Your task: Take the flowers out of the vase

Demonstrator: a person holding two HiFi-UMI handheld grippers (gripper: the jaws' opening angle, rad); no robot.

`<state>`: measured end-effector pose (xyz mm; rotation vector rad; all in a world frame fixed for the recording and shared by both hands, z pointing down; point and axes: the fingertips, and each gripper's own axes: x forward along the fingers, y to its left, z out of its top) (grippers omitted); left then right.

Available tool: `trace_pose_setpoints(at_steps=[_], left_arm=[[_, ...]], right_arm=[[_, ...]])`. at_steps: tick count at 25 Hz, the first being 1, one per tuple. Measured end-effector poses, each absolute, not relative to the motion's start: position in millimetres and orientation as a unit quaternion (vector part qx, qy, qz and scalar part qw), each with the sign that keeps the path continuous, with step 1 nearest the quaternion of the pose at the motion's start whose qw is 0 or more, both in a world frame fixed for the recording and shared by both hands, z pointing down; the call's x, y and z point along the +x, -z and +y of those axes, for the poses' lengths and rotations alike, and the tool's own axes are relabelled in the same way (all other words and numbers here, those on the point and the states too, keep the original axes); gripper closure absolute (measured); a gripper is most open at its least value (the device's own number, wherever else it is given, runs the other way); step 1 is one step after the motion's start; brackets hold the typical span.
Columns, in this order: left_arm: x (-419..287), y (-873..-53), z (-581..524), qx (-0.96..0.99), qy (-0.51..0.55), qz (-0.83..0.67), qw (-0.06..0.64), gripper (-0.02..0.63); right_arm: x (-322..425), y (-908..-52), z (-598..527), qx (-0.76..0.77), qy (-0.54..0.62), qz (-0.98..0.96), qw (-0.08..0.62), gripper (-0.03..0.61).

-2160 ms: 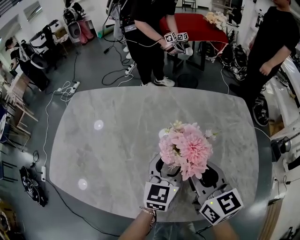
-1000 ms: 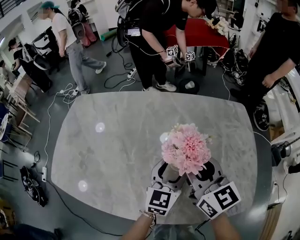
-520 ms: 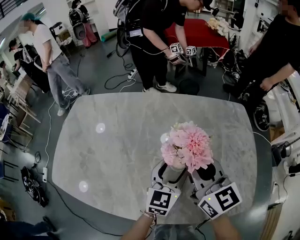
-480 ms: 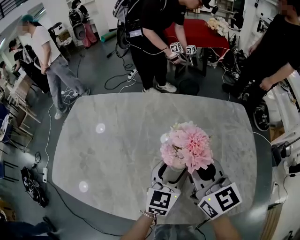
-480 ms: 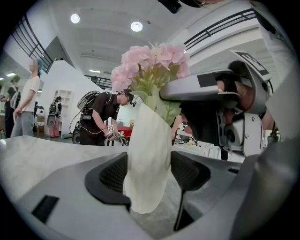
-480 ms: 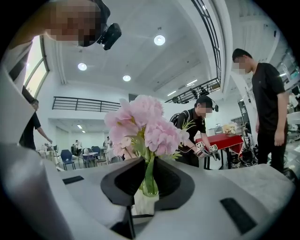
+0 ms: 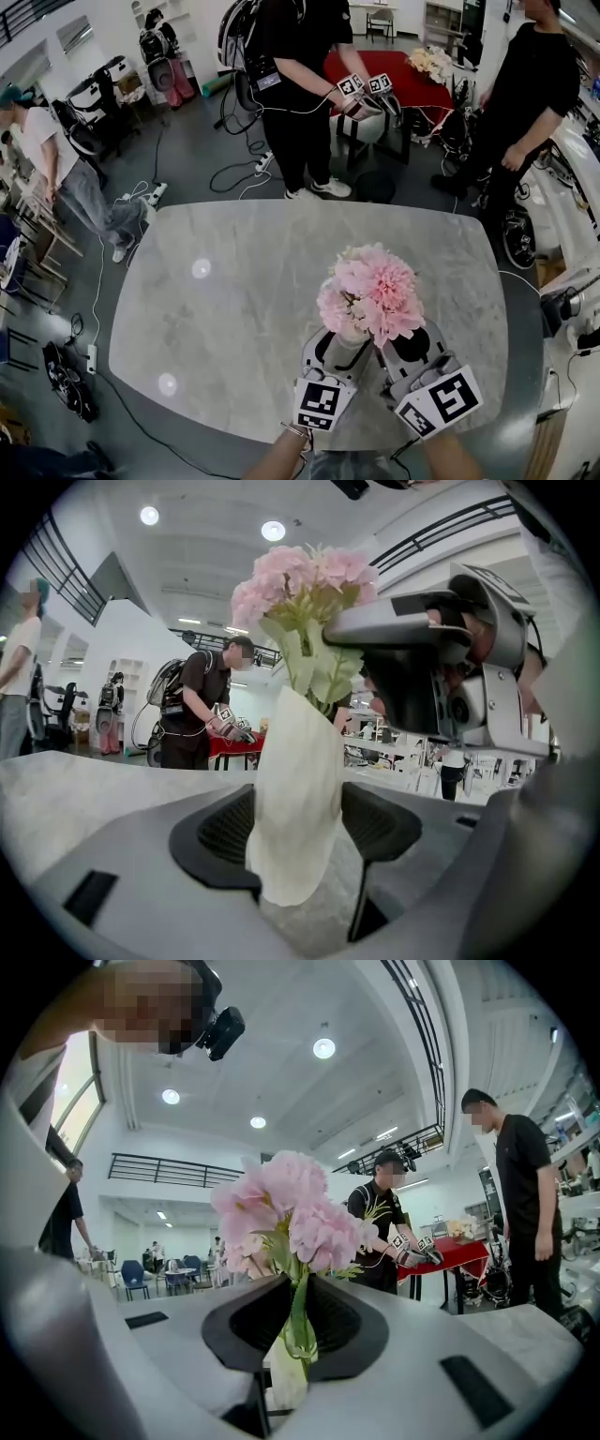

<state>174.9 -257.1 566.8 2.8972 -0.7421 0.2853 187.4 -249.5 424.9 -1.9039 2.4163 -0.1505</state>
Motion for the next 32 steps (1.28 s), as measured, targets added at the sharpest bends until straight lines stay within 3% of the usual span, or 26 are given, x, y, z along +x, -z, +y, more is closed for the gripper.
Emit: trace_pose_setpoints(at_steps=[12,32], left_arm=[[176,-577,-257,0.962,-0.124,-0.239,0.045,0.319],[163,-597,-238,0.955,-0.139,-0.253,0.071,0.328]], right_arm=[[196,-385,-244,-0.624,0.041,0.779,0.043,0.511],[191,-337,-228,-0.613,0.026,0.786,0.073,0.511]])
